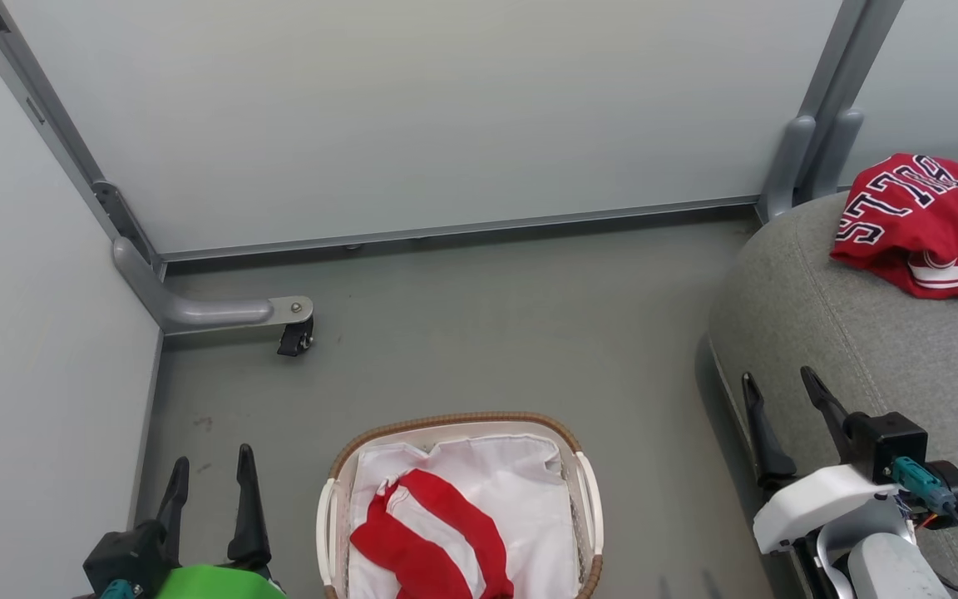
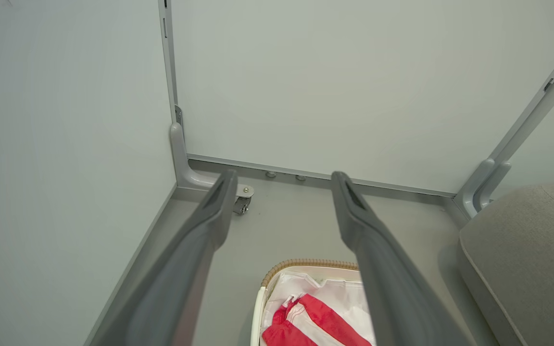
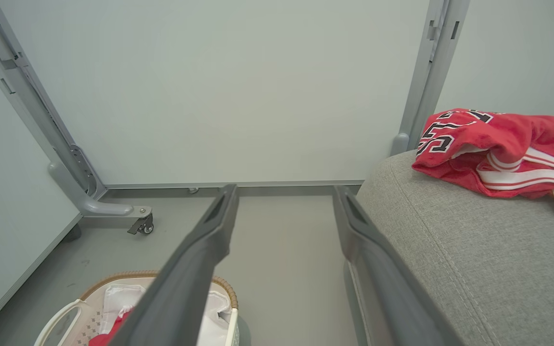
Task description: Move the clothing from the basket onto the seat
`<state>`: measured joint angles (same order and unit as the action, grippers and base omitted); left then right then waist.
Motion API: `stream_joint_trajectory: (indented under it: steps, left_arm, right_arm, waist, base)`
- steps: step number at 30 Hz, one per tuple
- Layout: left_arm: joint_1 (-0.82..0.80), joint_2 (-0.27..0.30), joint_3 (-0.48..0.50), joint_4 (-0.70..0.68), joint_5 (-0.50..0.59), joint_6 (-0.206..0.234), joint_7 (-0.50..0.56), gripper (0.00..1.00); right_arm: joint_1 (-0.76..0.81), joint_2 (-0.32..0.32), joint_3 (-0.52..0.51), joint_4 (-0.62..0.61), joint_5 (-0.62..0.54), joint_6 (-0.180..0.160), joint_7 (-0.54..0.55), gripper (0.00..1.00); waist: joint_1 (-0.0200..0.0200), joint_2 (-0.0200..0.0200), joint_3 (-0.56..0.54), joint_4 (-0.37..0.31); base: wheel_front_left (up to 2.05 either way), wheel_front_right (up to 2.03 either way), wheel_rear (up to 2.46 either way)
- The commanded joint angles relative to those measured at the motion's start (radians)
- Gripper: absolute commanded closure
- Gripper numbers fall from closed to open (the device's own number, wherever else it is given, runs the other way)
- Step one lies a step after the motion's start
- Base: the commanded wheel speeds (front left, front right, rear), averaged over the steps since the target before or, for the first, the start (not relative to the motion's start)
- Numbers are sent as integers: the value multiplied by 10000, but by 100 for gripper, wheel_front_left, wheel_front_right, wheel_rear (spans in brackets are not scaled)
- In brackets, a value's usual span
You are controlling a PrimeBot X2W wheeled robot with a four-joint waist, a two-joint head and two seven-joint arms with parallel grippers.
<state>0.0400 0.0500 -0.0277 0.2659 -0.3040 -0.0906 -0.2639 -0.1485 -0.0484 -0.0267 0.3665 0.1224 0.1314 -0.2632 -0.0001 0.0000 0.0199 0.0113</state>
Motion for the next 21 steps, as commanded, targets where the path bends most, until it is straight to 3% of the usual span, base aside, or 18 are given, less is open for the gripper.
stream_joint_trajectory:
  steps: [1,21]
  left_arm:
    - [53,11,12,33,67,50,-8,0]
    - [-144,10,-62,206,213,-44,-8,0]
  right_arm:
    - [88,-41,-18,3,-100,-14,-24,0]
    - [64,-40,59,102,-35,-14,-24,0]
  waist:
    - [1,0,-8,1]
    - [1,0,-3,20]
  base:
    - [0,0,0]
    - [0,0,0]
